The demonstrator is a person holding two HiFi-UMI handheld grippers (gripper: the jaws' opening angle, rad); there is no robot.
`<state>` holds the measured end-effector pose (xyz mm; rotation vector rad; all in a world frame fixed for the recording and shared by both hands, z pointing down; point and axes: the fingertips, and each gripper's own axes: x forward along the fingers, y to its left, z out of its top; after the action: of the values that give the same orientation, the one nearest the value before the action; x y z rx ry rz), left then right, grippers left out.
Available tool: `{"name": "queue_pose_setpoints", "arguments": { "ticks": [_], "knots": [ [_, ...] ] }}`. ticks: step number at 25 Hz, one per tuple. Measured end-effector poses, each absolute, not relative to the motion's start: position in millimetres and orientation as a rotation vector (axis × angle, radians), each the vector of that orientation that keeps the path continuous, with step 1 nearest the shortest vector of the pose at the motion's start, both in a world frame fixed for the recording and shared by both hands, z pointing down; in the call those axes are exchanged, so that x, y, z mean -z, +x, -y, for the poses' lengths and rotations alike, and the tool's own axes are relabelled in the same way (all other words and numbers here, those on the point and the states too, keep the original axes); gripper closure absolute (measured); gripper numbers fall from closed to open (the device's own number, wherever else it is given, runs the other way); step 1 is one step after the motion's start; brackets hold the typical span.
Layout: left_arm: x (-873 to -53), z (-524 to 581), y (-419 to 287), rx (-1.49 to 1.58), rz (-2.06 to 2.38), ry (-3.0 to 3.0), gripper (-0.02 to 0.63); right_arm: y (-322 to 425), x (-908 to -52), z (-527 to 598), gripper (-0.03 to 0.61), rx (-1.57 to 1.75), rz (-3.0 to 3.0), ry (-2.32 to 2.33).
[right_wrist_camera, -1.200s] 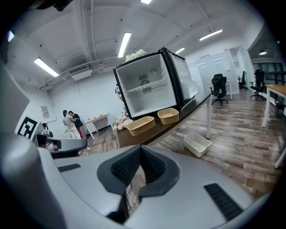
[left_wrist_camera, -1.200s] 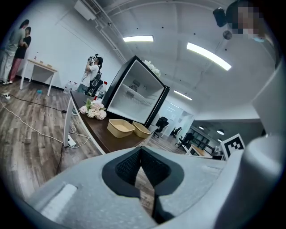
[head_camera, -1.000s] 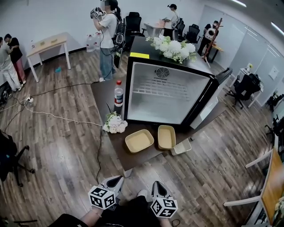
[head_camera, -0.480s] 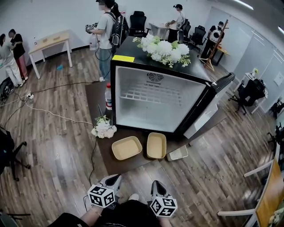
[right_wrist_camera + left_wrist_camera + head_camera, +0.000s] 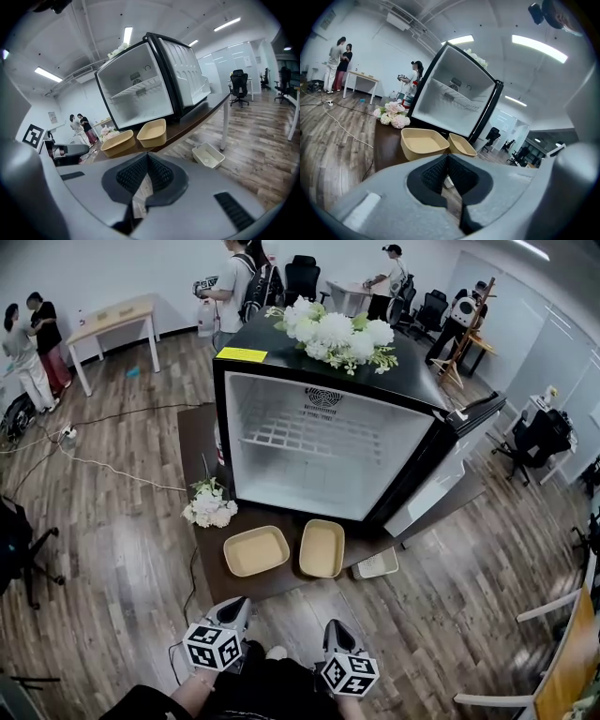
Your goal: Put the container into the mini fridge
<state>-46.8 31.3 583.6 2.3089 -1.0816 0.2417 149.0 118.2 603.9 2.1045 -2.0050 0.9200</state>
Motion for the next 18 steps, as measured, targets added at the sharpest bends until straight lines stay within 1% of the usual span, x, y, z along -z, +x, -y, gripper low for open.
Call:
{"name": "queue_pose_setpoints", "arguments": {
  "ticks": [6, 18],
  "knots": [
    [-587.2, -4.9, -75.7, -0.253, 1.273, 2.225, 0.604, 145.4, -609.1, -109.8, 0.571, -0.951, 2.022, 2.081],
    [-598.5, 56.4, -72.2, -0.335, 1.285, 2.158, 0.603, 171.7, -601.6, -47.1, 0.571, -0.932, 1.963, 2.157]
  ]
}}
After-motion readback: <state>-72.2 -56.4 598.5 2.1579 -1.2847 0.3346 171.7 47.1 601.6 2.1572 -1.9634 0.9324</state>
